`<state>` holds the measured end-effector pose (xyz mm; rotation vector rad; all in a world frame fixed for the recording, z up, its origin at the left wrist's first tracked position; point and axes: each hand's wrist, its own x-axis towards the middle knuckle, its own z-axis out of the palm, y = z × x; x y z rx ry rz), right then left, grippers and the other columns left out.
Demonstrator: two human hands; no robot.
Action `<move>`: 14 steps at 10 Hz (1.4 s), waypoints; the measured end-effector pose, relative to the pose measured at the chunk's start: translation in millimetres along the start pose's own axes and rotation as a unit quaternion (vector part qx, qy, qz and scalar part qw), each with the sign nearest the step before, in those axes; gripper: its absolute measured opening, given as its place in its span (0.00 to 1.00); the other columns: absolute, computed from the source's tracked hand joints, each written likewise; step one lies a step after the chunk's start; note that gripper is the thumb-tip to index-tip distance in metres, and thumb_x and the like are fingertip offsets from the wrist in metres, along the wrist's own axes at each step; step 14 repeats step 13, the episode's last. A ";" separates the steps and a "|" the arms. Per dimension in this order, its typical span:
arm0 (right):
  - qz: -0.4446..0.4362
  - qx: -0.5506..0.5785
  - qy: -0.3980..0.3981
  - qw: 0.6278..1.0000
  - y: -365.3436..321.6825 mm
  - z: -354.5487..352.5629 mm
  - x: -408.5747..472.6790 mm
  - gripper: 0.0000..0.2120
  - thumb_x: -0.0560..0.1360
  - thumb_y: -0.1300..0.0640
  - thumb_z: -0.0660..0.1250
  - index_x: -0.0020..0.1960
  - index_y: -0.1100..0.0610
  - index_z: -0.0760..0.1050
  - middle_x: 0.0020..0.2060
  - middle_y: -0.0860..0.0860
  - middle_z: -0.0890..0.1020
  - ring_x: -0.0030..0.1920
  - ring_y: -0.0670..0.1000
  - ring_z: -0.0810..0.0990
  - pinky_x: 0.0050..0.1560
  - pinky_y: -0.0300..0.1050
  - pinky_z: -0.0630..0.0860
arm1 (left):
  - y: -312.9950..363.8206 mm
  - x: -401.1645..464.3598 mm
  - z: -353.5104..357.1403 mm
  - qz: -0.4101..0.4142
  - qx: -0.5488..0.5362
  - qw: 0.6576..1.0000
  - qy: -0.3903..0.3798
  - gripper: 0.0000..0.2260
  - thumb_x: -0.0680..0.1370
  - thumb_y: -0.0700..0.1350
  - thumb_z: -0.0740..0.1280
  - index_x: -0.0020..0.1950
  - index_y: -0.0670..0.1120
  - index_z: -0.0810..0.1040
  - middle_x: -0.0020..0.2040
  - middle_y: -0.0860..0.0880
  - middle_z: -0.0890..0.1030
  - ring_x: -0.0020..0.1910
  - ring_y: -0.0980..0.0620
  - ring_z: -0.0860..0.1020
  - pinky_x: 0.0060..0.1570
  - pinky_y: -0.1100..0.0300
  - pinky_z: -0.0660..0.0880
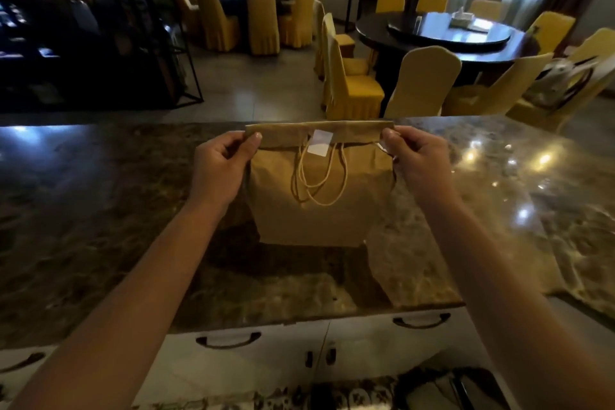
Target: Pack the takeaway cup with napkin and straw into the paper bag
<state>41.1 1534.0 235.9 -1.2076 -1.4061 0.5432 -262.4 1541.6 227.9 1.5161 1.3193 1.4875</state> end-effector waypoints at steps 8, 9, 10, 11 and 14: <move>0.058 -0.017 -0.066 0.996 130.7 53.2 154.6 0.09 0.80 0.44 0.67 0.52 0.44 0.85 0.43 0.41 0.87 0.45 0.42 0.84 0.45 0.38 0.78 | -94.1 147.0 59.3 -0.044 0.062 0.997 0.021 0.04 0.81 0.50 0.69 0.52 0.58 0.83 0.47 0.56 0.85 0.46 0.63 0.83 0.43 0.69 0.78; 0.071 -0.015 -0.074 0.995 127.8 53.9 156.1 0.09 0.80 0.41 0.67 0.50 0.42 0.84 0.44 0.41 0.87 0.46 0.41 0.84 0.48 0.42 0.80 | -92.1 148.2 58.5 -0.062 0.062 0.996 0.011 0.04 0.81 0.50 0.69 0.55 0.56 0.82 0.50 0.56 0.84 0.47 0.65 0.82 0.43 0.70 0.78; 0.080 -0.006 -0.080 0.994 128.6 54.8 158.0 0.12 0.78 0.40 0.68 0.55 0.44 0.84 0.47 0.43 0.87 0.49 0.42 0.85 0.52 0.46 0.82 | -90.6 150.3 56.5 -0.061 0.066 0.996 -0.014 0.09 0.81 0.51 0.70 0.60 0.53 0.82 0.52 0.57 0.83 0.50 0.64 0.82 0.43 0.71 0.77; 0.097 0.001 -0.073 0.993 122.0 56.2 159.1 0.18 0.77 0.39 0.69 0.63 0.46 0.81 0.51 0.42 0.86 0.52 0.39 0.84 0.53 0.43 0.83 | -87.7 153.3 52.9 -0.066 0.081 0.994 -0.029 0.15 0.80 0.56 0.69 0.66 0.56 0.78 0.61 0.54 0.80 0.61 0.57 0.79 0.54 0.61 0.79; 0.095 -0.017 -0.094 0.991 98.6 53.6 163.0 0.26 0.77 0.38 0.69 0.72 0.45 0.72 0.61 0.42 0.82 0.58 0.41 0.81 0.59 0.51 0.83 | -67.7 157.4 43.7 -0.040 0.123 0.990 -0.054 0.28 0.79 0.64 0.65 0.77 0.56 0.66 0.72 0.55 0.73 0.71 0.54 0.71 0.72 0.46 0.68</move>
